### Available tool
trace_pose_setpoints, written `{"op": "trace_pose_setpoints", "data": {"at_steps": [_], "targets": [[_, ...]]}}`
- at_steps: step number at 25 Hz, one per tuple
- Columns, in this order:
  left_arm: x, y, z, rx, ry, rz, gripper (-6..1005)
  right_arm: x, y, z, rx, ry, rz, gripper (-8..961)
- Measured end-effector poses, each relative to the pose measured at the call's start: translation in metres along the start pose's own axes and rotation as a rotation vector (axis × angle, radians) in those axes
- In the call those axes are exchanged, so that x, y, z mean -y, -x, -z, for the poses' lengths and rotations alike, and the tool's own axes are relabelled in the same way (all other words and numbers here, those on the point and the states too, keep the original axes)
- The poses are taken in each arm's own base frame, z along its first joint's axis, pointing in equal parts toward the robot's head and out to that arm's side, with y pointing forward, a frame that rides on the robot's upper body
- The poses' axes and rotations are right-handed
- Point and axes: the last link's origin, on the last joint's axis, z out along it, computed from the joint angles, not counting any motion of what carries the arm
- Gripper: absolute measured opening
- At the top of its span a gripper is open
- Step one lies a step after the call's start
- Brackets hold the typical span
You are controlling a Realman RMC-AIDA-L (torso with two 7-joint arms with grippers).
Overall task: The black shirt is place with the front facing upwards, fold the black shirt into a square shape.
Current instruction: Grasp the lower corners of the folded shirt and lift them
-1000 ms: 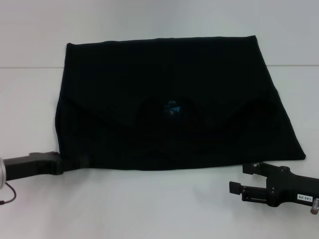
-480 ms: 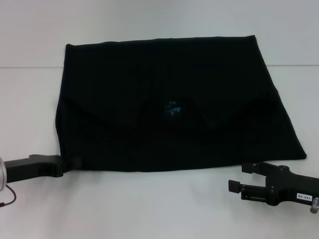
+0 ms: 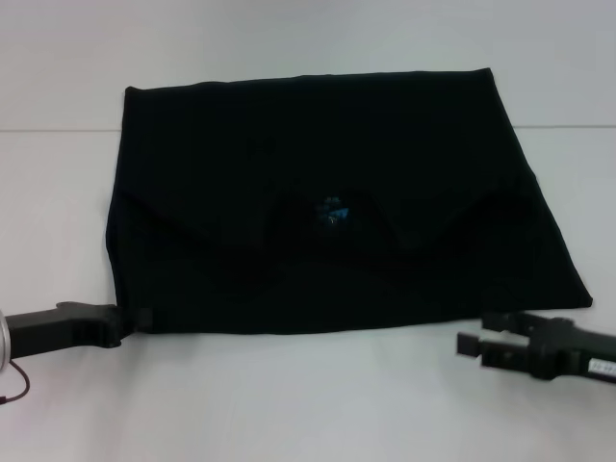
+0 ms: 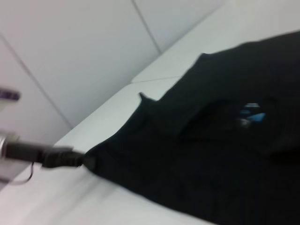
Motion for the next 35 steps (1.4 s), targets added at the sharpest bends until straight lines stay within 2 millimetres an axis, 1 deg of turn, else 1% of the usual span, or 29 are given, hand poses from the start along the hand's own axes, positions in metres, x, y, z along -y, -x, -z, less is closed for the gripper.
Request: {"op": "trace_pose_setpoints", "data": {"at_steps": [2,4,7,11,14,17,19,22,27,35], "targets": [[-0.003,-0.001,0.002,0.001,0.021,-0.008,38,0.005,0.009,0.008,-0.012,-0.017,-0.077,897],[-0.004,-0.002,0.003,-0.001,0.035,-0.013,38,0.010,0.022,0.020,-0.033,-0.032,-0.161,897],[-0.005,-0.002,0.006,0.000,0.045,-0.016,38,0.019,0.051,0.044,-0.081,-0.091,-0.307,895],[-0.006,-0.002,0.007,0.005,0.055,-0.020,37,0.033,0.093,0.066,-0.131,-0.204,-0.460,891],[-0.006,-0.002,0.007,0.006,0.057,-0.021,37,0.038,0.121,0.069,-0.171,-0.298,-0.499,880],[-0.006,-0.002,0.008,0.006,0.055,-0.025,37,0.041,0.142,0.060,-0.238,-0.408,-0.481,877],[-0.007,-0.002,0.008,0.009,0.060,-0.027,38,0.043,0.149,0.050,-0.291,-0.479,-0.451,877],[-0.008,-0.002,0.008,0.009,0.066,-0.026,38,0.047,0.151,0.037,-0.351,-0.545,-0.408,878],[-0.008,-0.003,0.010,0.008,0.072,-0.029,37,0.050,0.143,0.018,-0.397,-0.569,-0.378,878],[-0.008,-0.004,0.010,0.008,0.071,-0.031,38,0.056,0.130,0.000,-0.405,-0.581,-0.348,877]]}}
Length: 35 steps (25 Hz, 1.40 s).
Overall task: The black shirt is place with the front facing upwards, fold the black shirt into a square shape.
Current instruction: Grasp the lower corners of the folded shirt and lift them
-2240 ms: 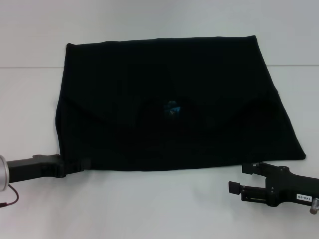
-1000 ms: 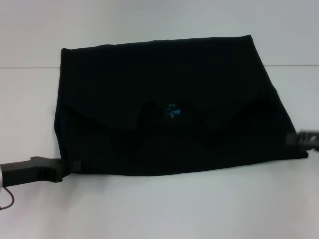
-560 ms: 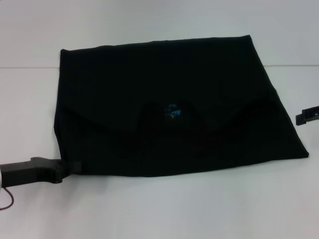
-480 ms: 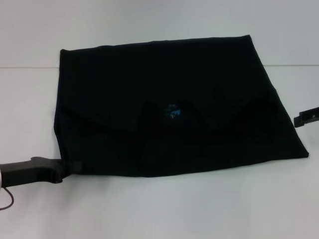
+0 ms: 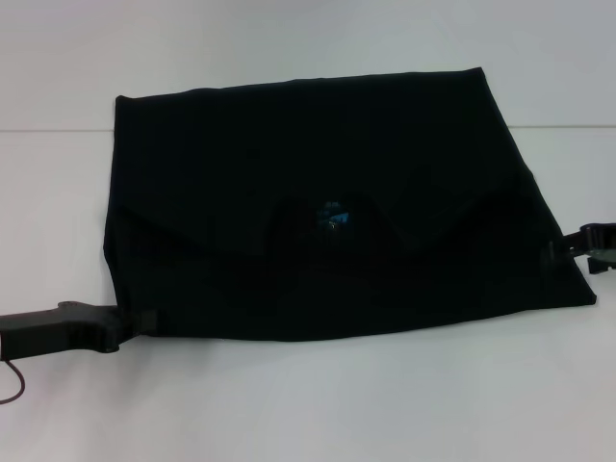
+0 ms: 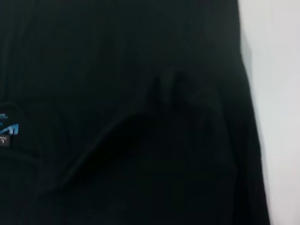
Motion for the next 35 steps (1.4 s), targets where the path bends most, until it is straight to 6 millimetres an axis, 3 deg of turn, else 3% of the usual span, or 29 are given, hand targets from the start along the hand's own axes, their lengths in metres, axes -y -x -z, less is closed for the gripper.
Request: {"op": "trace_pose_setpoints", "data": {"at_steps": [4,10,20,29,35], "targets": [[0.000,0.000,0.000,-0.002,0.000,-0.001,38,-0.005,0.001,-0.006,0.006,-0.007,0.018,877],[0.000,-0.001,-0.001,-0.003,0.002,-0.003,38,-0.010,-0.003,-0.017,-0.004,-0.018,0.036,738],[0.000,-0.002,0.000,-0.007,0.001,-0.003,37,-0.013,-0.002,-0.021,-0.008,-0.031,0.064,733],[0.000,-0.001,0.000,-0.007,0.001,-0.002,37,-0.013,-0.002,-0.021,-0.009,-0.032,0.066,436],[0.000,-0.003,0.000,-0.006,0.002,-0.007,38,-0.012,-0.003,-0.020,-0.009,-0.031,0.064,159]]}}
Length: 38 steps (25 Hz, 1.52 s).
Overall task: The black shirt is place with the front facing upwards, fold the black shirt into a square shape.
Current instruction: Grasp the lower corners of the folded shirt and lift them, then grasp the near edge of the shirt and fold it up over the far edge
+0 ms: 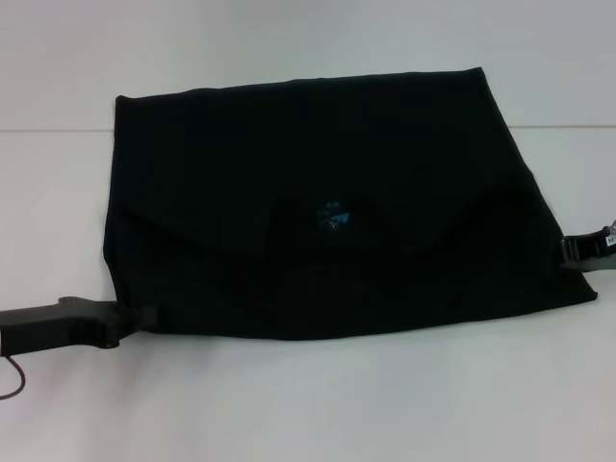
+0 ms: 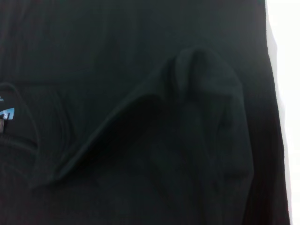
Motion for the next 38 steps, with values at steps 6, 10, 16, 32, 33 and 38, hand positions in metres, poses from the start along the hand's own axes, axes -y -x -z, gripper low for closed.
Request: {"op": "trace_pose_setpoints", "data": {"at_steps": [6,10,16,32,33,38], "targets": [[-0.005,-0.002,0.004,0.005,0.044,-0.005,38,0.002,0.000,0.004,-0.013,0.006,0.013,45],[-0.014,-0.003,0.011,0.044,0.119,-0.001,37,-0.002,-0.005,0.016,-0.073,0.038,0.046,45],[-0.032,0.007,0.028,0.210,0.264,0.061,38,-0.001,-0.043,0.035,-0.268,0.110,0.089,44],[-0.054,0.044,0.047,0.585,0.389,0.139,37,0.018,-0.142,0.046,-0.565,0.294,0.112,45],[-0.055,0.043,0.046,0.582,0.393,0.135,37,0.018,-0.142,0.045,-0.562,0.300,0.113,45],[-0.057,0.033,0.040,0.531,0.414,0.119,37,0.012,-0.143,0.039,-0.543,0.342,0.125,44]]}}
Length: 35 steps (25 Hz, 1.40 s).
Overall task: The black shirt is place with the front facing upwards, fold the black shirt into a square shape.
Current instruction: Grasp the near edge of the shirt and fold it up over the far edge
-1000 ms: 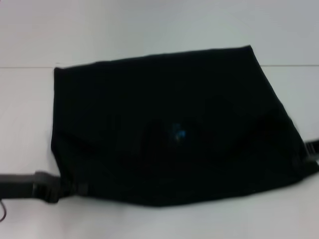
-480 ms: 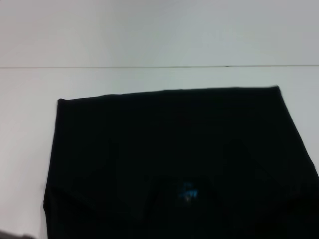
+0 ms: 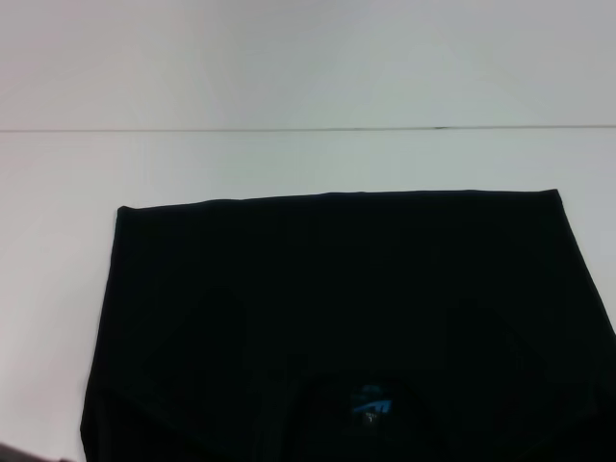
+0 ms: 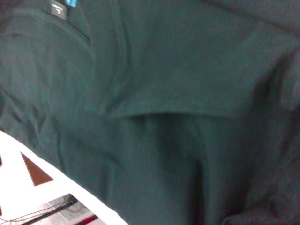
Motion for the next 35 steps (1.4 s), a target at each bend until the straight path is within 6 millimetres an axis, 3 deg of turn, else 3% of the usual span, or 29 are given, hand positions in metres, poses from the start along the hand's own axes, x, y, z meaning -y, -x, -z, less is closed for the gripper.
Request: {"op": "trace_pose_setpoints", "data": {"at_steps": [4,7,12,17,28,35], "targets": [[0.000,-0.011,0.007,-0.088,0.008,-0.016,37,0.002,0.001,0.000,0.059,0.045,-0.011,44],[0.000,-0.025,0.016,-0.180,0.002,-0.009,37,0.006,0.001,0.012,0.156,0.101,-0.037,44],[0.009,-0.050,0.033,-0.352,-0.048,0.049,39,0.018,0.006,0.039,0.395,0.219,-0.098,45],[0.022,-0.074,0.036,-0.489,-0.104,0.074,41,0.030,0.022,0.055,0.690,0.286,-0.177,44],[0.058,-0.095,0.025,-0.783,-0.223,0.193,46,0.031,0.074,0.018,1.082,0.250,-0.254,44],[0.063,-0.107,0.020,-0.907,-0.274,0.154,49,0.028,0.091,0.029,1.259,0.257,-0.236,45]]}}
